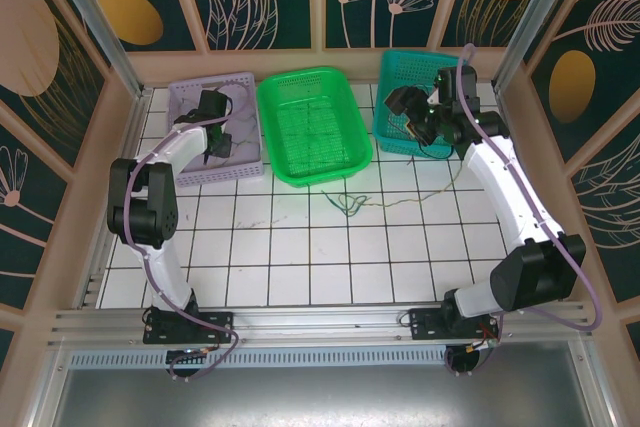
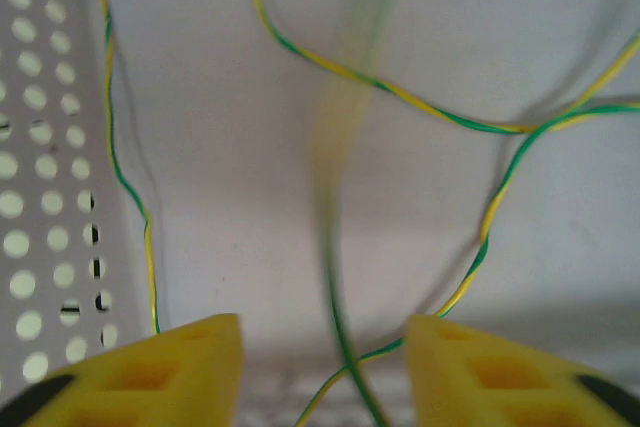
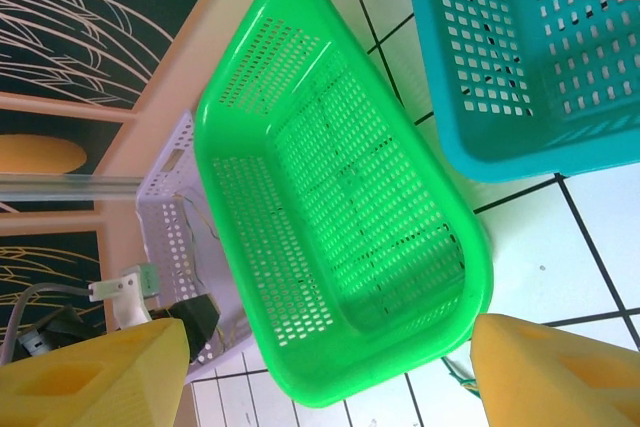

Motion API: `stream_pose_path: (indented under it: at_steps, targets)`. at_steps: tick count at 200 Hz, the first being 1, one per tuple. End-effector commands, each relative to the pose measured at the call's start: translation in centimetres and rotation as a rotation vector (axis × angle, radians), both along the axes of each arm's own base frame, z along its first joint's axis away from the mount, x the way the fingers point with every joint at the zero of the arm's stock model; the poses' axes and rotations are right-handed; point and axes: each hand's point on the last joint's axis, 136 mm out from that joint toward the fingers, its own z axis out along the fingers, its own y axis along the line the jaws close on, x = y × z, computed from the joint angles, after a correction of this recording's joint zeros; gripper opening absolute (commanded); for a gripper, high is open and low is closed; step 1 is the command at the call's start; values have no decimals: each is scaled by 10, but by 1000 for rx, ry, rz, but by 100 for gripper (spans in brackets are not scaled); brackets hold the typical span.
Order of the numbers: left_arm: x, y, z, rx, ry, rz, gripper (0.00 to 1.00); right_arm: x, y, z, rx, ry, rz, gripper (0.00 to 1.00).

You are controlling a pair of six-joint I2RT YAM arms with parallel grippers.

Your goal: Untangle the cables

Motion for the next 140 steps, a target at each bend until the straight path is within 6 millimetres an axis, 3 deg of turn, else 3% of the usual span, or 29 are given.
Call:
stream_pose_path:
  at_steps: [1,29,49,63,82,86,94,113,140]
  targets:
    - [-1,10,14,30,-15,41,55,-1,1,5,11,-22,-6,75]
    - [-2,10,28,23,-35,53,60,-1,0,1,7,-12,-15,75]
    - [3,4,56,-42,-98,68,64,-9,-11,-12,-16,34,-68,74]
    - [7,-5,85,-125,-166,88,68,-24,-26,-36,-42,110,-149,74]
    - [7,-28,125,-314,-256,113,65,-52,-51,-86,-46,237,-250,73]
    - [7,-37,127,-372,-257,113,63,-57,-56,-96,-41,260,-264,73]
    - [1,-55,149,-492,-299,103,60,-66,-67,-114,-38,295,-295,72]
    - [-22,-115,166,-719,-298,64,56,-78,-102,-141,-113,323,-372,72]
    - [-82,-212,154,-910,-198,-41,54,-77,-134,-173,-193,377,-417,71]
